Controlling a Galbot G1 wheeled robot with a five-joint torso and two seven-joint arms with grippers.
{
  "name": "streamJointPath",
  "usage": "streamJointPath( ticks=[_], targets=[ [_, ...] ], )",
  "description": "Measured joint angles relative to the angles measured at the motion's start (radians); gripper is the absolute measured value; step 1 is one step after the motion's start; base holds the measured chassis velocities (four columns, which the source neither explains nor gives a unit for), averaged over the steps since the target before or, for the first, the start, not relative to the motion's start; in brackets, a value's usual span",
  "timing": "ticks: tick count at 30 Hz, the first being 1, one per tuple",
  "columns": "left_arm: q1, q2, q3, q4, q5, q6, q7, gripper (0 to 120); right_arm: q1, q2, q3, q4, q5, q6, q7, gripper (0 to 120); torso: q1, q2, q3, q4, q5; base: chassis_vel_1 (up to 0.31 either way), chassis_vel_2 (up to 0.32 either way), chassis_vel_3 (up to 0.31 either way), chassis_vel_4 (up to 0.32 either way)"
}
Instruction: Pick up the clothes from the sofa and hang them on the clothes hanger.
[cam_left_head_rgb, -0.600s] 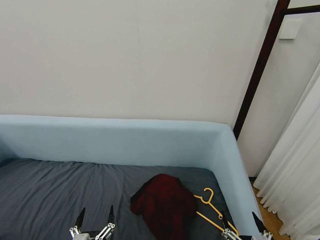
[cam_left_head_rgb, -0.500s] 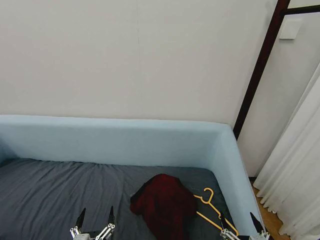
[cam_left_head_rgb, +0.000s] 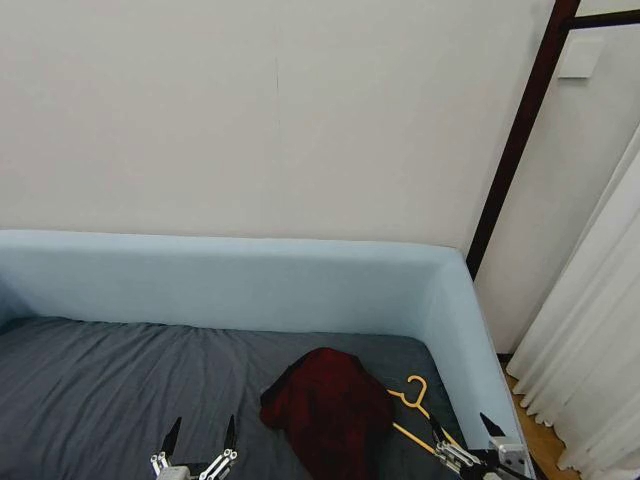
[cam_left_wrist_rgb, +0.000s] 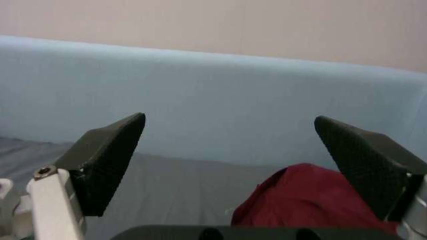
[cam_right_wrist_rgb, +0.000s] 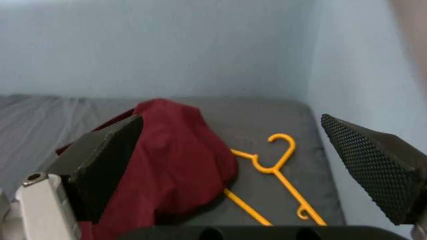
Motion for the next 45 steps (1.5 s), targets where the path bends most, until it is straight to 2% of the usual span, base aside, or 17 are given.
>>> streamJointPath(
  ticks=[2,3,7,8,10,12,13,16,17,19,21,29,36,40,45],
  targets=[
    [0.012,-0.002,-0.013,0.0,-0.001,0.0,0.0,100,0.133,-0.077,-0.066,-0.065,0.048,-0.039,0.017,100,0.0,0.0,0.0,0.0005,-0.0002,0.0,0.0,0.0,0.0],
    [0.012,-0.002,-0.013,0.0,-0.001,0.0,0.0,100,0.133,-0.077,-0.066,-0.065,0.048,-0.039,0.017,100,0.0,0.0,0.0,0.0005,-0.0002,0.0,0.0,0.0,0.0],
    [0.029,-0.002,-0.034,0.009,-0.004,-0.003,-0.003,100,0.343,-0.162,-0.243,-0.159,0.128,-0.102,0.045,100,0.0,0.0,0.0,-0.0004,-0.0004,0.0,0.0,0.0,0.0],
    [0.029,-0.002,-0.034,0.009,-0.004,-0.003,-0.003,100,0.343,-0.162,-0.243,-0.159,0.128,-0.102,0.045,100,0.0,0.0,0.0,-0.0004,-0.0004,0.0,0.0,0.0,0.0],
    [0.037,-0.002,-0.042,0.015,-0.008,-0.005,-0.007,100,0.472,-0.185,-0.373,-0.197,0.174,-0.144,0.061,100,0.0,0.0,0.0,-0.0003,-0.0007,0.0,0.0,0.0,0.0],
    [0.04,-0.009,-0.047,0.02,-0.01,-0.008,-0.008,100,0.599,-0.184,-0.504,-0.24,0.207,-0.181,0.084,100,0.0,0.0,0.0,0.0,-0.0006,0.0,0.0,0.0,0.0],
    [0.04,-0.009,-0.047,0.02,-0.01,-0.008,-0.008,100,0.599,-0.184,-0.504,-0.24,0.207,-0.181,0.084,100,0.0,0.0,0.0,0.0,-0.0006,0.0,0.0,0.0,0.0],
    [0.046,-0.021,-0.051,0.03,-0.01,-0.02,-0.009,100,0.755,-0.134,-0.697,-0.333,0.237,-0.219,0.104,100,0.0,0.0,0.0,-0.0002,-0.0002,0.0,0.0,0.0,0.0],
    [0.046,-0.021,-0.051,0.03,-0.01,-0.02,-0.009,100,0.755,-0.134,-0.697,-0.333,0.237,-0.219,0.104,100,0.0,0.0,0.0,-0.0002,-0.0002,0.0,0.0,0.0,0.0],
    [0.054,-0.028,-0.059,0.034,-0.01,-0.03,-0.009,100,0.861,-0.086,-0.798,-0.417,0.244,-0.231,0.111,100,0.0,0.0,0.0,0.0001,-0.0012,0.0,0.0,0.0,0.0],
    [0.069,-0.032,-0.068,0.034,-0.01,-0.041,-0.011,100,0.932,-0.042,-0.867,-0.487,0.243,-0.237,0.109,100,0.0,0.0,0.0,0.0001,-0.0002,0.0,0.0,0.0,0.0],
    [0.097,-0.052,-0.074,0.046,-0.005,-0.064,-0.015,100,1.007,0.04,-0.974,-0.63,0.23,-0.254,0.09,100,0.0,0.0,0.0,-0.0005,-0.0009,0.0,0.0,0.0,0.0],
    [0.093,-0.082,-0.084,0.059,-0.021,-0.068,-0.017,100,1.036,0.143,-1.005,-0.772,0.271,-0.287,0.107,100,0.0,0.0,0.0,0.0,-0.0006,0.0,0.0,0.0,0.0],
    [0.092,-0.084,-0.092,0.059,-0.023,-0.068,-0.018,100,1.039,0.168,-1.009,-0.83,0.25,-0.287,0.099,100,0.0,0.0,0.0,-0.0002,-0.0005,0.0,0.0,0.0,0.0],
    [0.088,-0.089,-0.096,0.062,-0.024,-0.069,-0.023,100,1.035,0.179,-0.992,-0.869,0.246,-0.28,0.093,84,0.0,0.0,0.0,-0.0003,-0.0006,0.0,0.0,0.0,0.0]
  ],
)
